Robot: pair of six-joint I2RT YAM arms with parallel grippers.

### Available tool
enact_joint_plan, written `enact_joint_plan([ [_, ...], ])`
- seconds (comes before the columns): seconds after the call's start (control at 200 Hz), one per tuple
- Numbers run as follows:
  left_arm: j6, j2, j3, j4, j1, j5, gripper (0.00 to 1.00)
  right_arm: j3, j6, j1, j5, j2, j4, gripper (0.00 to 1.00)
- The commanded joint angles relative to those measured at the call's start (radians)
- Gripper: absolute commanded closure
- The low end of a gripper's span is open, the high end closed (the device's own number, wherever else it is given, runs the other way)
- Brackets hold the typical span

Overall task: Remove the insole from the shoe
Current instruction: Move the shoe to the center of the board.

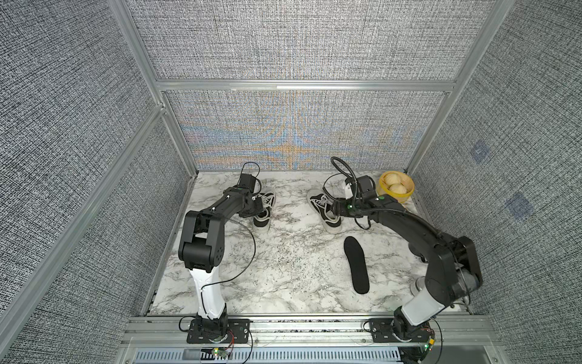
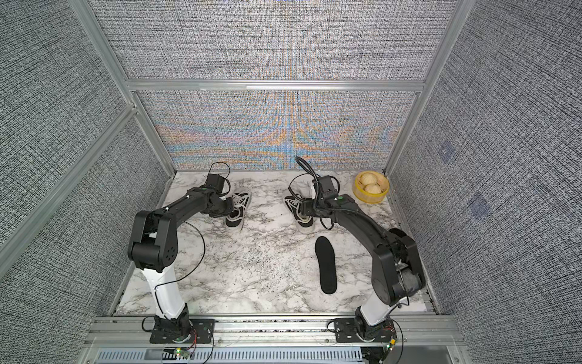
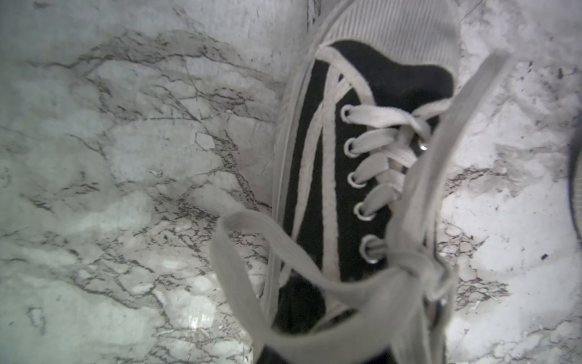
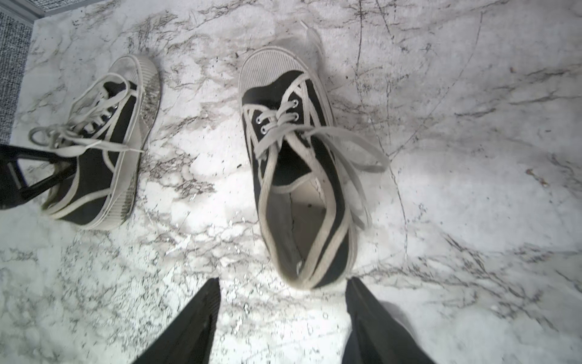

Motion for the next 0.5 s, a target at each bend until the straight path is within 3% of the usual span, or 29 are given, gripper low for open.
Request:
enact_joint_plan([
  [0.0,0.024,-0.021,-0.027,0.008,-0.014,0.045,1.0,-0.047,0.016,0.002,-0.009,-0.077,0.016,0.34],
  [0.195,-0.015,-0.164,-0.21,0.084,-0.106,0.066,1.0,-0.102,0.054,0.066,-0.048,-0.164,0.014,0.35],
  [0.495,-0.166,-0.392,-0.537,0.182,-0.318,0.058,1.0,-0.16,0.049,0.232,-0.098,-0.152,0.103,0.37],
])
